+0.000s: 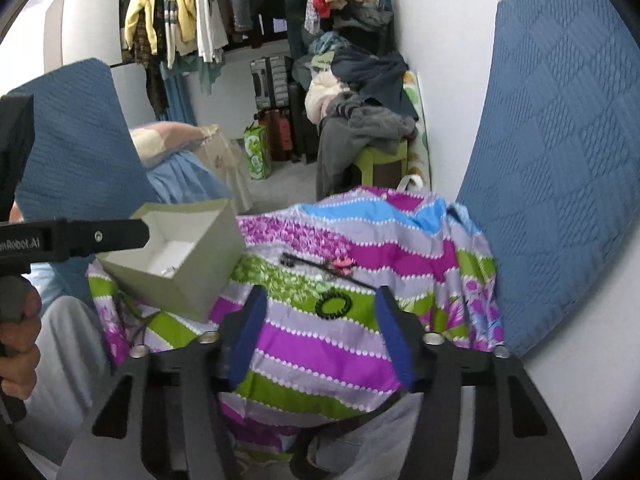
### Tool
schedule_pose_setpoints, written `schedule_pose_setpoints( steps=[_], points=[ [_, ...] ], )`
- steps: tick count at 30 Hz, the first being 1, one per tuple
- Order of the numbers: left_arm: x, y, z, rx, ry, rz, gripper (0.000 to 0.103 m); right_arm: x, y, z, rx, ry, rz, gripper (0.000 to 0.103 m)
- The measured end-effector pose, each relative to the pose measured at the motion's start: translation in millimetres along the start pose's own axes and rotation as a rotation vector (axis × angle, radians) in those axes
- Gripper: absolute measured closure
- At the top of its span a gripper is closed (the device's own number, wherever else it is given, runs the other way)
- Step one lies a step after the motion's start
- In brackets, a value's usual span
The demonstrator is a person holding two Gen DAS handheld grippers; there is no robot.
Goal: Organize jewelry
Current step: 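Lift both open tools out of the box back above the bedsheet, then grasp the black coiled hair tie with the right tool while the left tool grasps the green round keychain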
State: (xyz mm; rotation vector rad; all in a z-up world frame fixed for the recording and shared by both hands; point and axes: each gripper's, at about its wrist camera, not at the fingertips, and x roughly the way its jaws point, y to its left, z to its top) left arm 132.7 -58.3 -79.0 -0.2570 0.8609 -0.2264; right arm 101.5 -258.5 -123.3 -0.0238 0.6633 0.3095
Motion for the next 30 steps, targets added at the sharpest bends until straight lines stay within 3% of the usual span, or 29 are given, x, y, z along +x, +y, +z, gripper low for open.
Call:
schedule_pose_setpoints(
  steps=[5, 7, 15, 17, 19, 22, 28, 30],
  points=[
    [48.7, -4.6, -2.2, 0.024, 0.038, -0.035, 0.032, 43.1, -22.0, -15.3, 0.056, 0.040, 0.042, 0.068],
    [67.2, -7.9, -2.3, 0.033, 0.058, -0.054, 0.040, 61.9, -30.9, -20.3, 0.082, 0.063, 0.049, 0.069],
    [144.4, -10.7, 3.9, 0.029, 0.108, -0.079, 0.049, 127.8, -58.0, -22.4, 0.130, 0.139, 0.118, 0.071],
    [163.1, -6.1, 5.0, 0.006, 0.129, -0.100, 0.057, 143.8, -61.9, -22.0, 0.133, 0.161, 0.134, 0.071],
    [173.9, -2.9, 6.3, -0.008, 0.135, -0.097, 0.057, 158.0, -63.6, -21.8, 0.120, 0.178, 0.144, 0.072],
    [193.9, 3.6, 9.2, -0.057, 0.165, -0.110, 0.060, 176.3, -63.3, -21.7, 0.093, 0.196, 0.149, 0.082],
    [216.0, 10.1, 11.8, -0.101, 0.178, -0.110, 0.060, 204.1, -64.9, -25.9, 0.076, 0.254, 0.180, 0.084],
    [222.8, 12.1, 11.5, -0.107, 0.187, -0.104, 0.060, 210.2, -60.0, -29.8, 0.033, 0.284, 0.152, 0.084]
  ],
)
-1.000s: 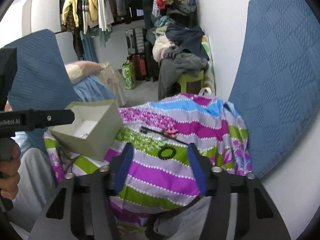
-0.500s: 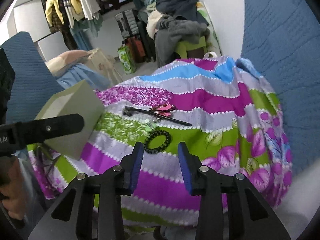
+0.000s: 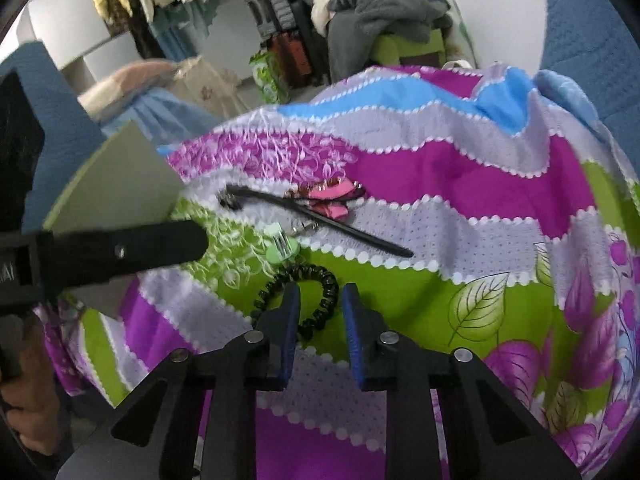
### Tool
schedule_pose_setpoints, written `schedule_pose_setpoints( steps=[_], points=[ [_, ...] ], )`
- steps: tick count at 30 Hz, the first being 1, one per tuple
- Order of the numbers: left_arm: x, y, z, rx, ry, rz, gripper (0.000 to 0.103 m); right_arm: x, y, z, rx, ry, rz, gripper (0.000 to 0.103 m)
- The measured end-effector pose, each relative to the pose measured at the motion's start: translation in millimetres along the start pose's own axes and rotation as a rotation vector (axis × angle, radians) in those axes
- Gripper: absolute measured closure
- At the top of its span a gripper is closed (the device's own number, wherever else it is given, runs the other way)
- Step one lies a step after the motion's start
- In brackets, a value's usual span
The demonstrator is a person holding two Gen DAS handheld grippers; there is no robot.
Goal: Organize jewelry
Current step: 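Grasp the black coiled hair tie with the right tool while the left tool grasps the green round keychain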
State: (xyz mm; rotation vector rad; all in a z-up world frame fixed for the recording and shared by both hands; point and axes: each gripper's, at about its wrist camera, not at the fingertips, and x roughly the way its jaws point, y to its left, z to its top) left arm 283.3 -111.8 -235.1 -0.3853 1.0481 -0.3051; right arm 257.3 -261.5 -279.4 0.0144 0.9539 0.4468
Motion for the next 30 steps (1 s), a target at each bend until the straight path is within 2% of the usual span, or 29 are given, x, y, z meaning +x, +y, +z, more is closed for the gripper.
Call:
schedule_pose_setpoints(
  steps=[2, 5, 6, 14, 19, 26, 27, 28, 30],
  points=[
    [5.1, 0.9, 0.4, 0.002, 0.009, 0.013, 0.060, 3.0, 5.3, -2.5, -0.035, 0.008, -0.016, 0.085],
    [16.1, 1.9, 1.4, 0.010, 0.031, 0.028, 0.060, 3.7, 9.2, -4.5, -0.075, 0.011, -0.053, 0.095],
    [20.0, 1.7, 1.7, 0.016, 0.039, 0.040, 0.059, 3.4, 7.6, -4.7, -0.071, 0.013, -0.050, 0.096],
    [40.3, -6.9, 3.0, 0.069, 0.054, 0.067, 0.057, -8.1, -9.9, -3.0, -0.001, -0.014, -0.076, 0.096],
    [52.8, -13.9, 2.5, 0.134, 0.056, 0.133, 0.060, -10.5, -19.6, -2.3, 0.039, -0.018, -0.093, 0.096],
    [58.5, -21.8, 2.1, 0.184, 0.036, 0.170, 0.061, -7.3, -27.3, -5.4, 0.046, 0.003, -0.124, 0.096],
    [60.2, -24.0, 1.9, 0.197, 0.035, 0.175, 0.065, -7.7, -28.2, -5.4, 0.048, 0.002, -0.127, 0.096],
    [62.4, -25.5, 1.6, 0.208, 0.037, 0.181, 0.074, -7.8, -29.4, -6.2, 0.052, 0.002, -0.129, 0.096],
    [64.0, -26.5, 1.0, 0.229, 0.032, 0.195, 0.077, -7.9, -31.0, -6.7, 0.059, 0.004, -0.133, 0.096]
  ],
)
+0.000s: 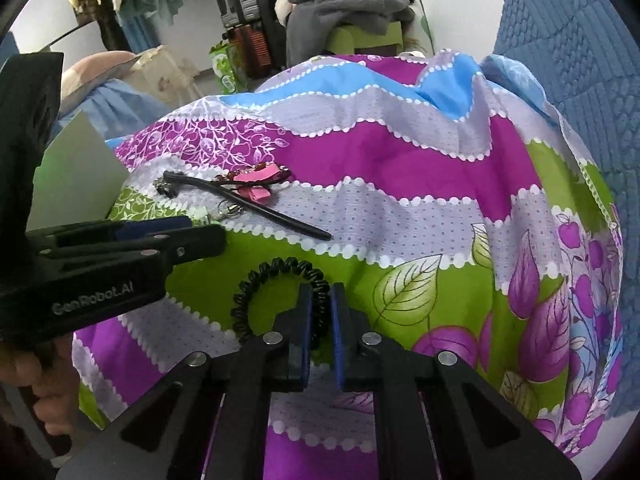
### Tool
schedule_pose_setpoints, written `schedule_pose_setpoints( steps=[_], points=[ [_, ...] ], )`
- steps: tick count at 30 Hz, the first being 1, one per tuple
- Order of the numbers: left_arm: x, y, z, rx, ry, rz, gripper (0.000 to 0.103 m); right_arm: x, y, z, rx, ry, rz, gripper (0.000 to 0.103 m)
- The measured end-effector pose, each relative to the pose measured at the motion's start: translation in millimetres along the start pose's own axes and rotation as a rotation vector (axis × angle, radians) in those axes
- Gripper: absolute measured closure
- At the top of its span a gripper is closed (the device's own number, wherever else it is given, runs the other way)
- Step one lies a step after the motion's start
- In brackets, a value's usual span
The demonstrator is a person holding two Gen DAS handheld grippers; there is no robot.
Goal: Organize jewelry
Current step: 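Grasp the black coiled hair tie with the right tool while the left tool grasps the green round keychain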
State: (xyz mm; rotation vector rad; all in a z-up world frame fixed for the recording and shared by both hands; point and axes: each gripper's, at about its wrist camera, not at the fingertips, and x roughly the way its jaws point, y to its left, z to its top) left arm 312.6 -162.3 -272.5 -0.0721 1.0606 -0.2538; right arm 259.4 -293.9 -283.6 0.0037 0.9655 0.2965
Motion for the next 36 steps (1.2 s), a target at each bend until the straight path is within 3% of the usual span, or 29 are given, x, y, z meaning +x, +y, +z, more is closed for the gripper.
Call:
schedule_pose_setpoints(
  steps=[10, 23, 32, 36],
  points=[
    [-21.4, 12.9, -15.2, -0.044, -0.020, -0.055, 0.077, -6.4, 0.8, 0.9, 0.035, 0.020, 0.010, 0.096],
    [-69.0, 32.0, -47.6, -0.074, -0.018, -0.096, 0.077, -46.5, 26.7, -5.4, 0.049, 0.013, 0.025, 0.096],
    [-111.4, 34.9, -49.1, -0.057, -0.053, -0.118, 0.077, -69.1, 43.5, -10.4, 0.109, 0.030, 0.020, 0.096],
    [-135.0, 35.6, -43.3, -0.048, -0.075, -0.146, 0.077, -87.3, 46.9, -2.4, 0.123, -0.002, 0.013, 0.096]
  ],
)
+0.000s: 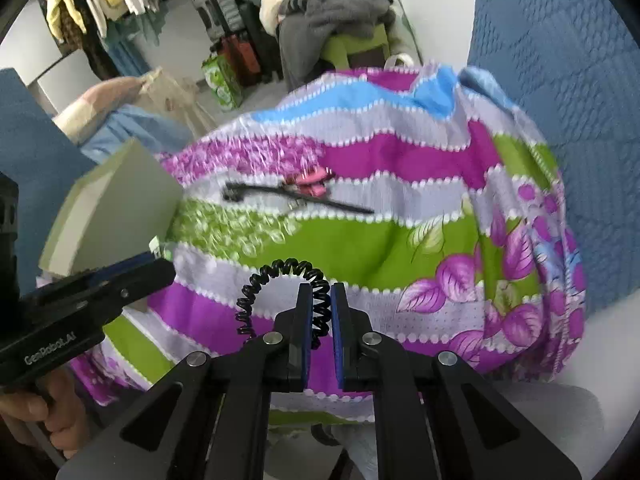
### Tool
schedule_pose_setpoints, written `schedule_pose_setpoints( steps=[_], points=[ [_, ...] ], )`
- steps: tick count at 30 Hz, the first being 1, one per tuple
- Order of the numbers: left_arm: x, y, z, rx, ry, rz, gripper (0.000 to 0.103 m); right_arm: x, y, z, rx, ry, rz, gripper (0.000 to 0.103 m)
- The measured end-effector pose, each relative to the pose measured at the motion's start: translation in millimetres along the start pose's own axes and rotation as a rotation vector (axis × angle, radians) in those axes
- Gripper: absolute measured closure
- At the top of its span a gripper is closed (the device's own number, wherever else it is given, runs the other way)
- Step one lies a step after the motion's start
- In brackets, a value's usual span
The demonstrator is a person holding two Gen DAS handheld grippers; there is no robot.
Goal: Organize jewelry
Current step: 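Grasp the black coiled hair tie with the right tool while the left tool grasps the green round keychain, then carry the coiled hair tie and green keychain into the white box and open both tools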
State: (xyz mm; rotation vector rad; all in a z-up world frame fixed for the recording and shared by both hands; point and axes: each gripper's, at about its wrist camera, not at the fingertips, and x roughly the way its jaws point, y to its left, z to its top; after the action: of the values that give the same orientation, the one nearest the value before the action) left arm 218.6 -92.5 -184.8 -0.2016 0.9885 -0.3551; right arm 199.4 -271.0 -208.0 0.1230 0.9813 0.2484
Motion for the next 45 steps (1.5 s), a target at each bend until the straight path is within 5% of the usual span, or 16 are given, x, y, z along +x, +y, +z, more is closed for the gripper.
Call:
schedule_pose_setpoints(
  steps=[21, 36, 45],
  points=[
    [-137.0, 26.3, 55.9, 0.013, -0.161, 0.045, 0.077, -90.8, 89.2, 69.7, -0.083, -0.193, -0.004, 0.096],
    [-178.0, 102.3, 55.1, -0.051, -0.195, 0.128, 0.077, -65.8, 176.3, 86.4, -0.167, -0.201, 0.084, 0.096],
    [-165.0, 158.1, 36.0, -0.093, -0.159, 0.185, 0.077, -14.5, 224.0, 67.0, -0.233, -0.097, 0.134, 0.096]
  ],
)
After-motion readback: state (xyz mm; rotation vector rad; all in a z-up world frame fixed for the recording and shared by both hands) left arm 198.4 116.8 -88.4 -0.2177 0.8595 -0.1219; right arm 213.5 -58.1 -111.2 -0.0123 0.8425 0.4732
